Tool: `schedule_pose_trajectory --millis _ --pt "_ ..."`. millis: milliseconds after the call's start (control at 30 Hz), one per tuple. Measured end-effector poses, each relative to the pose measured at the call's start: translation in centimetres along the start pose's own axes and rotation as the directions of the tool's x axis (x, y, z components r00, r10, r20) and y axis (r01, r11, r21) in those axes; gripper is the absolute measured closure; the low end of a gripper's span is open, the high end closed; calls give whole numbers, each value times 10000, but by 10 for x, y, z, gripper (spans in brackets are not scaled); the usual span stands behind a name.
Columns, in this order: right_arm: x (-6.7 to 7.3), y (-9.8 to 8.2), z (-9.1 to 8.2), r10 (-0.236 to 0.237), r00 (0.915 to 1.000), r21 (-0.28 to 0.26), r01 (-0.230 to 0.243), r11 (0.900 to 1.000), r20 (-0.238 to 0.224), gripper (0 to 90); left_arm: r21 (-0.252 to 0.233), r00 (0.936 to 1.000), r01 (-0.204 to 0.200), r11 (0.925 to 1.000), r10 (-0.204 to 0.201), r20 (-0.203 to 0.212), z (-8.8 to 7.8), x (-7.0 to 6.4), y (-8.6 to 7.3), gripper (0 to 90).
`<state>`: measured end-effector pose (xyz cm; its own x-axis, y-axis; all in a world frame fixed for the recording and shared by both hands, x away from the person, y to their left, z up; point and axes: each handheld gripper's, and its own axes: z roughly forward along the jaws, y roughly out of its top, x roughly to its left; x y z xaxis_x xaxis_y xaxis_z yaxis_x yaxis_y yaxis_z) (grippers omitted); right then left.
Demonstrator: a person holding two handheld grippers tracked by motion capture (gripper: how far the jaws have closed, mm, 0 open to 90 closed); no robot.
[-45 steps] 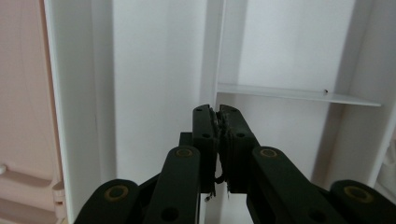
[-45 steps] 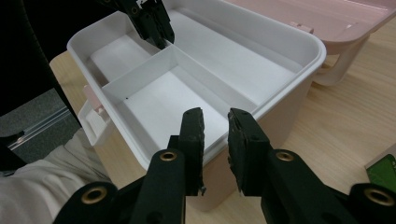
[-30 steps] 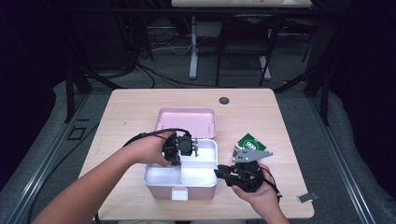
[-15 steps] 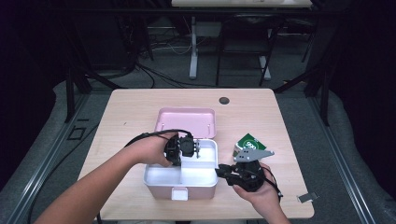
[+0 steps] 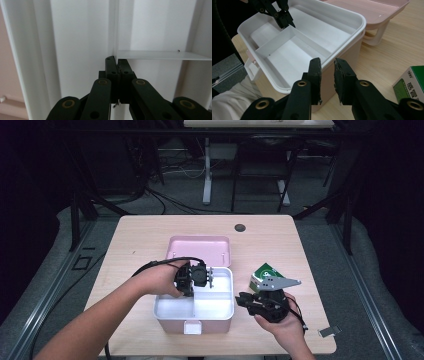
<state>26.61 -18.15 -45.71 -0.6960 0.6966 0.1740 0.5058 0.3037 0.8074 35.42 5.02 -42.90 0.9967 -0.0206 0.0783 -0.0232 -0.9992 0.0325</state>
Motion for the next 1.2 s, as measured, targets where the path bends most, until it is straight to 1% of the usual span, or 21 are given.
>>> schedule_pose_trajectory --millis 133,267,333,400,467,500,533,567,667,733,767,800,833,933,967,1000,1033,1067,1100,1167,1200 --pt "-3 1 -5 30 9999 -133 -28 9999 108 758 -152 9998 111 9998 -113 -142 -10 0 -2 892" --pt "-5 2 -10 112 9998 -264 -107 9996 193 758 -338 9989 347 9988 -357 -317 -22 2 -7 892" --pt "-7 2 -11 132 9997 -280 -126 9995 213 758 -482 9976 593 9971 -609 -338 -27 3 -12 892" --pt "-8 1 -10 177 9996 -261 -172 9995 214 758 -456 9961 820 9956 -834 -287 -33 5 -17 892" --pt "-9 1 -10 148 9996 -127 -145 9998 242 758 -538 9920 1242 9908 -1253 -168 -36 7 -24 892" --pt "-9 1 -9 157 9996 -211 -152 9997 232 757 -607 9890 1470 9873 -1478 -94 -38 8 -28 892" --pt "-8 0 -8 173 9995 -212 -167 9996 261 757 -588 9834 1811 9817 -1813 18 -40 9 -34 892" --pt "-8 0 -7 141 9996 -135 -137 9998 251 756 -641 9800 1990 9779 -1990 64 -40 10 -38 892" --pt "-8 0 -6 150 9995 -151 -146 9998 263 753 -760 9530 3027 9500 -3025 154 -42 14 -55 892" --pt "-8 0 -4 175 9995 -79 -174 9998 252 746 -1008 9274 3740 9219 -3731 283 -44 16 -69 892" --pt "-8 0 -3 149 9996 -18 -148 9999 221 743 -1012 9158 4015 9102 -3998 372 -46 18 -75 892" --pt "-7 0 -2 142 9997 18 -142 9999 201 737 -1127 9075 4197 9006 -4183 373 -46 19 -80 892" --pt "-7 0 -1 105 9998 47 -105 9999 177 732 -1203 8900 4553 8822 -4546 353 -46 19 -88 892" --pt "-5 2 2 9 9999 244 -12 9997 148 701 -1121 8619 5054 8556 -5067 184 -46 21 -105 892" --pt "-4 3 3 13 10000 187 -14 9998 59 670 -1159 8433 5352 8367 -5373 157 -46 20 -113 892" --pt "-3 4 5 -54 10000 249 55 9997 -26 629 -1175 8328 5510 8262 -5534 143 -46 21 -119 892" --pt "-2 6 7 -145 9998 254 148 9996 -152 610 -1233 8196 5697 8125 -5728 124 -46 20 -125 892" --pt "-1 7 8 -258 9997 261 258 9993 -7 595 -1243 8096 5838 8023 -5869 139 -46 20 -131 892" --pt "0 9 9 -320 9995 401 322 9987 -41 576 -1284 8009 5956 7930 -5985 186 -46 20 -135 892" --pt "1 11 12 -419 9990 367 424 9984 -130 538 -1306 7799 6220 7721 -6257 154 -45 19 -148 892" --pt "1 12 15 -483 9986 496 493 9976 -218 533 -1296 7744 6288 7667 -6325 155 -45 19 -152 892"
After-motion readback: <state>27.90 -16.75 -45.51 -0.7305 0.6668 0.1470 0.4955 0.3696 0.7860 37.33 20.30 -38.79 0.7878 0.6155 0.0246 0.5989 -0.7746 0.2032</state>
